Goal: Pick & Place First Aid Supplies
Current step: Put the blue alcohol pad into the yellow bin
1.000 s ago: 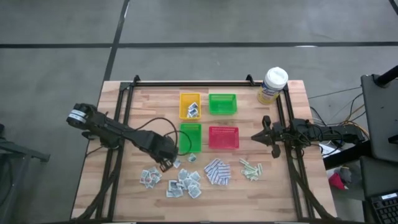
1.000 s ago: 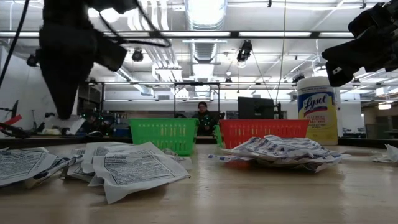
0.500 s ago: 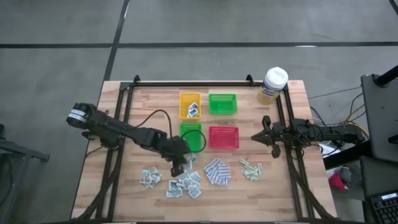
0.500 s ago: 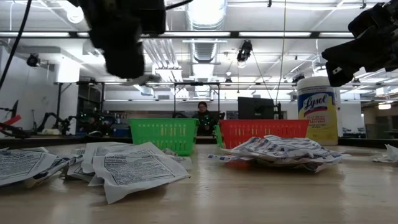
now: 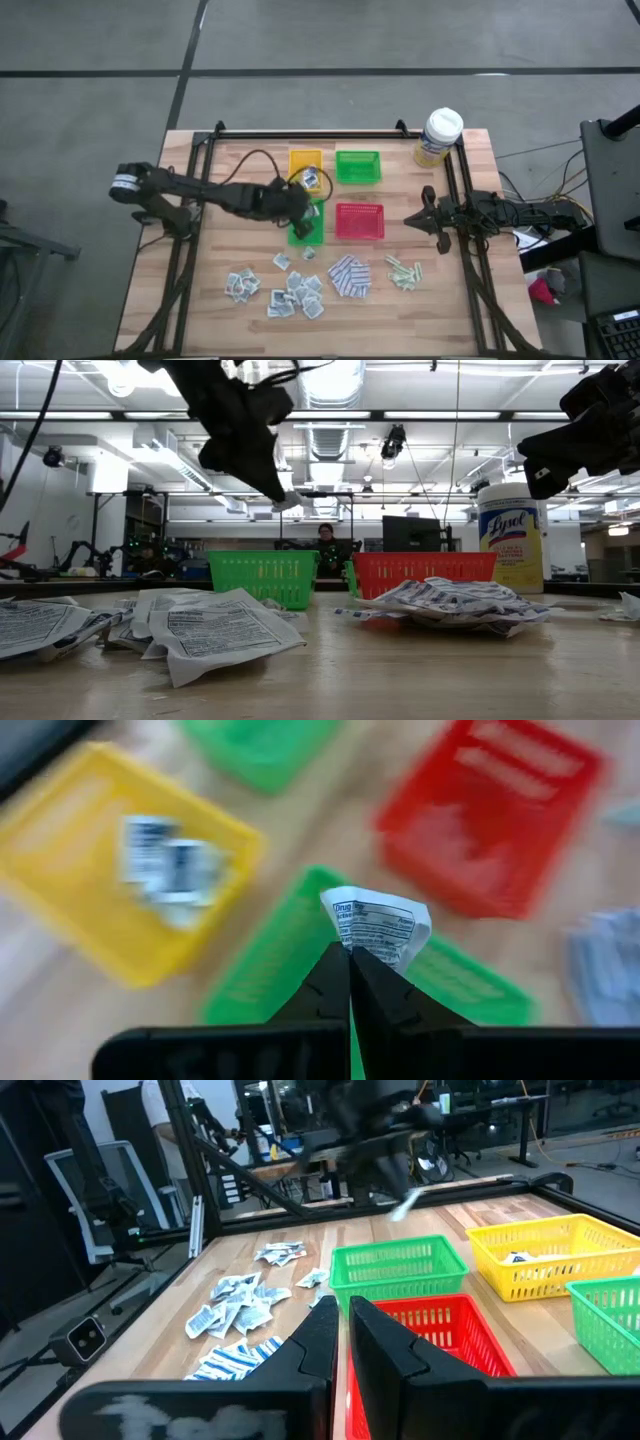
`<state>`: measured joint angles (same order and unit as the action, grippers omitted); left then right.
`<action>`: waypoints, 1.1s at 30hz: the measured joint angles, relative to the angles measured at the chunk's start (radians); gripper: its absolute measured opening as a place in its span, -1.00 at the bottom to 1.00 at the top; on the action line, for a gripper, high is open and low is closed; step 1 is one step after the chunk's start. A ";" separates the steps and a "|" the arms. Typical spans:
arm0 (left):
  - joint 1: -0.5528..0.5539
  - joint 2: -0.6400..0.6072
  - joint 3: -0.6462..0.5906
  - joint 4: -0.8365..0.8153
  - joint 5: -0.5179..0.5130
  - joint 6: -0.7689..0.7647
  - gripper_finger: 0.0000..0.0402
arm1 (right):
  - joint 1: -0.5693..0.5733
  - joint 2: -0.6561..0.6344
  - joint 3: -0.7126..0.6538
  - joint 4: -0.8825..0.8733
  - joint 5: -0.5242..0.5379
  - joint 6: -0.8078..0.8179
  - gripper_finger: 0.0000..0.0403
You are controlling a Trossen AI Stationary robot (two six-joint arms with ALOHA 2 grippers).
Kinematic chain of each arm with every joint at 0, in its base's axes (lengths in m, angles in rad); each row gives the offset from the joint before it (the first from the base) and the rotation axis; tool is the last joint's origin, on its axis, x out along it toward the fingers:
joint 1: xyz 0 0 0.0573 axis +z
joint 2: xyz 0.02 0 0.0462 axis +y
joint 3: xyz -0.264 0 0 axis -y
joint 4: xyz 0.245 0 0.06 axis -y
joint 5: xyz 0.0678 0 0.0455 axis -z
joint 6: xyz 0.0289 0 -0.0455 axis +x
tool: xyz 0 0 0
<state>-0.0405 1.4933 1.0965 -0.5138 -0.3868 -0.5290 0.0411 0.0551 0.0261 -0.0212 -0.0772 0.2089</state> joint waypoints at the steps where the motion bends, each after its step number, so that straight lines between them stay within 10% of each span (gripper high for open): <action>1: 0.016 0.000 0.008 -0.034 -0.017 -0.001 -1.00 | 0.000 0.000 0.000 0.000 0.000 0.000 -0.86; 9: 0.132 0.000 0.055 -0.265 -0.013 0.102 -1.00 | 0.000 0.000 0.000 0.000 0.000 0.000 -0.86; 21: 0.297 0.001 0.060 -0.242 0.148 0.485 -1.00 | 0.000 0.000 0.000 0.000 0.000 0.000 -0.86; 33: 0.415 0.002 0.060 -0.143 0.241 0.560 -1.00 | 0.000 0.000 0.000 0.000 0.000 0.000 -0.86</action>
<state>0.3744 1.4956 1.1568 -0.6563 -0.1462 0.0311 0.0411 0.0551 0.0261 -0.0212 -0.0772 0.2089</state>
